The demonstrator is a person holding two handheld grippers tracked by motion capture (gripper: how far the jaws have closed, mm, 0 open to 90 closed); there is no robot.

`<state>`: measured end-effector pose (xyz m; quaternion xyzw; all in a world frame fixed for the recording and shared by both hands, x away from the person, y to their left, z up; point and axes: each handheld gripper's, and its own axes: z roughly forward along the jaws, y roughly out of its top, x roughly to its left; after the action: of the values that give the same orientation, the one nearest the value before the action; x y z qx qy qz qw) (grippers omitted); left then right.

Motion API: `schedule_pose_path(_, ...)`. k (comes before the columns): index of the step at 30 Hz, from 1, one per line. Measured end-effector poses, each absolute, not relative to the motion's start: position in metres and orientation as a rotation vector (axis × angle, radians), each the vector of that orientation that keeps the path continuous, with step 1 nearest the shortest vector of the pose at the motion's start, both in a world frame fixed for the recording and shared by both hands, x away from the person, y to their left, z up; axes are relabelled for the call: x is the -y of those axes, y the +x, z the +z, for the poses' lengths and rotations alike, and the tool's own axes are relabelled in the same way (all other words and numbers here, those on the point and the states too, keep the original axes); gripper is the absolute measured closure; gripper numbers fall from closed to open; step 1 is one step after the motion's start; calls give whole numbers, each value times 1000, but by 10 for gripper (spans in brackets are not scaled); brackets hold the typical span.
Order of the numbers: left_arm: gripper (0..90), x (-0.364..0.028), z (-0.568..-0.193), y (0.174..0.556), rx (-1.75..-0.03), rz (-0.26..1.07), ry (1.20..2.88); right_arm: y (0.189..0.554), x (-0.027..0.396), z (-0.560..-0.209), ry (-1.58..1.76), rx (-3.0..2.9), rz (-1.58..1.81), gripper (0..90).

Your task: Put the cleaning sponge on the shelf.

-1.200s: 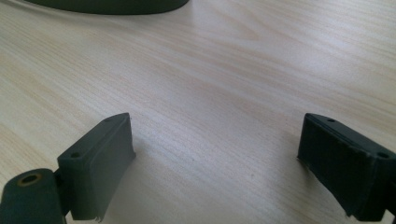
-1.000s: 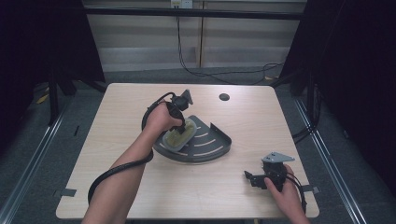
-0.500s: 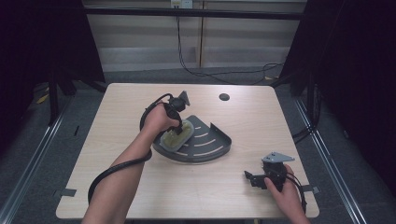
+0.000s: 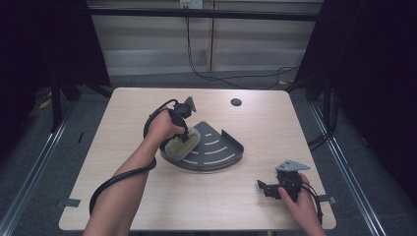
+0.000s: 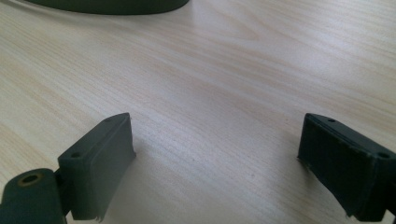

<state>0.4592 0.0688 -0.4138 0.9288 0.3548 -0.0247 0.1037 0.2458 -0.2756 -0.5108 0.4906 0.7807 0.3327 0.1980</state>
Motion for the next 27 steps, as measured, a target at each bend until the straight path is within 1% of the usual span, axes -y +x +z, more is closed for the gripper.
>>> schedule_pose_path(14, 707, -77, -420, 460, -1078, -48, 2720, 246, 276, -511, 1375, -2184, 931, 97)
schedule_pose_path(27, 696, -81, -423, 459, -1096, -63, 2693, 246, 276, -511, 1376, -2184, 931, 97)
